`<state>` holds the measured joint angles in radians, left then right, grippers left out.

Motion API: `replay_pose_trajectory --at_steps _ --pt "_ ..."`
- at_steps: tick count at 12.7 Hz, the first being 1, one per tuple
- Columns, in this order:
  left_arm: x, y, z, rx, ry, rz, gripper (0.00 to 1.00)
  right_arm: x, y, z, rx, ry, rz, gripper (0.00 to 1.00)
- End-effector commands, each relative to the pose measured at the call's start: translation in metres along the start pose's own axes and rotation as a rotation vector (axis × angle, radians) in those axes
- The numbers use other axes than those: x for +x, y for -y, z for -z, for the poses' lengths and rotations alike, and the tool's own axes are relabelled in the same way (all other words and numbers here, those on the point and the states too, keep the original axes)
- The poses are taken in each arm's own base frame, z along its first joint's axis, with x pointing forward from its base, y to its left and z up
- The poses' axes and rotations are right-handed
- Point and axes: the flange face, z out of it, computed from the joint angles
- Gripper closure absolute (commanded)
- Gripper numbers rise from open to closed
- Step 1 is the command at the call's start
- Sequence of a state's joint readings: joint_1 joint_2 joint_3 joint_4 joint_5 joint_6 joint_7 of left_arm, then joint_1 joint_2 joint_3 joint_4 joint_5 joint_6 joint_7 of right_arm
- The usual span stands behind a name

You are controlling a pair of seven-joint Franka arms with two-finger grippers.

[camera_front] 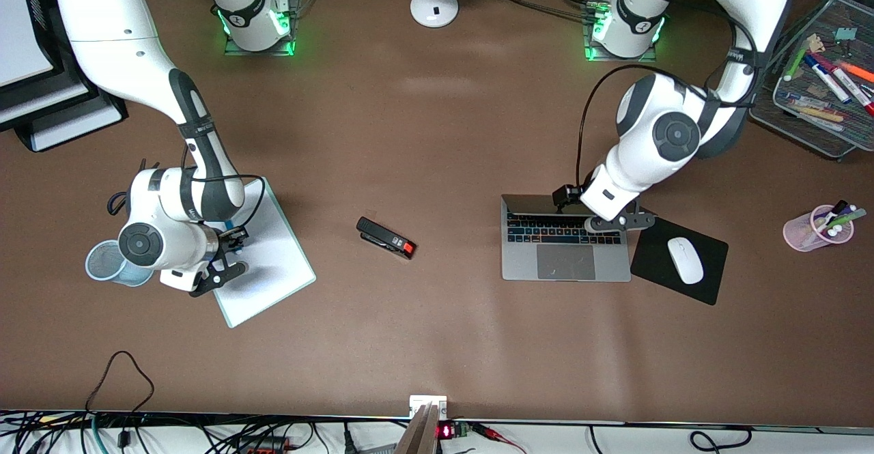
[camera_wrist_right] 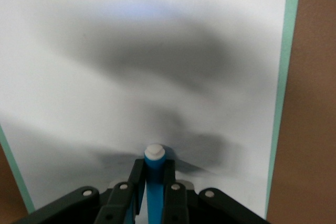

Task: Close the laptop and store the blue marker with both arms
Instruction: 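Lift the marker with the right gripper while the left gripper pushes the lid shut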

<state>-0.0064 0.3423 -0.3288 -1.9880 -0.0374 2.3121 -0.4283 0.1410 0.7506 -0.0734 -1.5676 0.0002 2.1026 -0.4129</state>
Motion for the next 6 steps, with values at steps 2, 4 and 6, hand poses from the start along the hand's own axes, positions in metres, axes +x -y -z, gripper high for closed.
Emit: replay_pose_trajectory --at_steps 2,4,6 --pt "0.015 0.000 -0.015 -0.032 -0.027 0.018 0.00 0.007 -0.003 0.025 -0.015 -0.050 0.008 0.97" --pt "0.016 0.003 -0.020 -0.031 -0.022 0.024 0.00 0.014 -0.009 0.054 -0.035 -0.094 0.007 0.97" --pt "0.019 0.003 -0.032 -0.039 -0.026 0.027 0.00 0.012 -0.012 0.089 -0.052 -0.145 0.009 0.97"
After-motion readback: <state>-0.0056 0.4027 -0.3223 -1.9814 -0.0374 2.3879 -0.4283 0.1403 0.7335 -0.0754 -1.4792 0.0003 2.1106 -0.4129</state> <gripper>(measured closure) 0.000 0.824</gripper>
